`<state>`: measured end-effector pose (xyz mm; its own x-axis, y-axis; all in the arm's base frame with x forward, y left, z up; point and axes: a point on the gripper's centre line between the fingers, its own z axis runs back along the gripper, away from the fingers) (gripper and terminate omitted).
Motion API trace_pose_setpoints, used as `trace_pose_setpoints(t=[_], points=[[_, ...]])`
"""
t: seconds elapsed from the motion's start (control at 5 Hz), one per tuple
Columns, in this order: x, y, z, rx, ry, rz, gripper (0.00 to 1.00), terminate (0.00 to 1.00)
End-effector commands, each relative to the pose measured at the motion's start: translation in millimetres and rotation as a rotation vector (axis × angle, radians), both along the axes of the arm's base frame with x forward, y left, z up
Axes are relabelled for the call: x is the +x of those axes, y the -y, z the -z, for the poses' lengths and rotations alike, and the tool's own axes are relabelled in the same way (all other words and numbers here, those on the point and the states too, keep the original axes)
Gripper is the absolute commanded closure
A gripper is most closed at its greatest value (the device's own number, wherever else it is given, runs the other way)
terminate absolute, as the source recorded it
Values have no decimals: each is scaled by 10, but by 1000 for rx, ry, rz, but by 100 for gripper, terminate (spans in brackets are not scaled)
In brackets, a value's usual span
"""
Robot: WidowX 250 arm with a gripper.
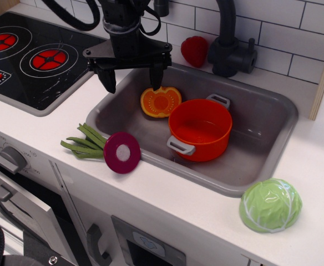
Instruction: Put beet in pot sink
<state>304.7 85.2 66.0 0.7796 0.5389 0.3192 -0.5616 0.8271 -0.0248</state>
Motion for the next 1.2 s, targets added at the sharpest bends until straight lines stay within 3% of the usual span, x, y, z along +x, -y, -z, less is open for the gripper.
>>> trace_pose_setpoints(t=[0.0, 0.4, 0.8, 1.0], points=[[0, 0, 0, 0, 0, 0, 0, 0], [-350, 93, -236, -65, -12, 108, 0, 0], [-745, 330, -205, -134, -79, 270, 0, 0], [-873, 440, -93, -137, -100, 315, 0, 0]])
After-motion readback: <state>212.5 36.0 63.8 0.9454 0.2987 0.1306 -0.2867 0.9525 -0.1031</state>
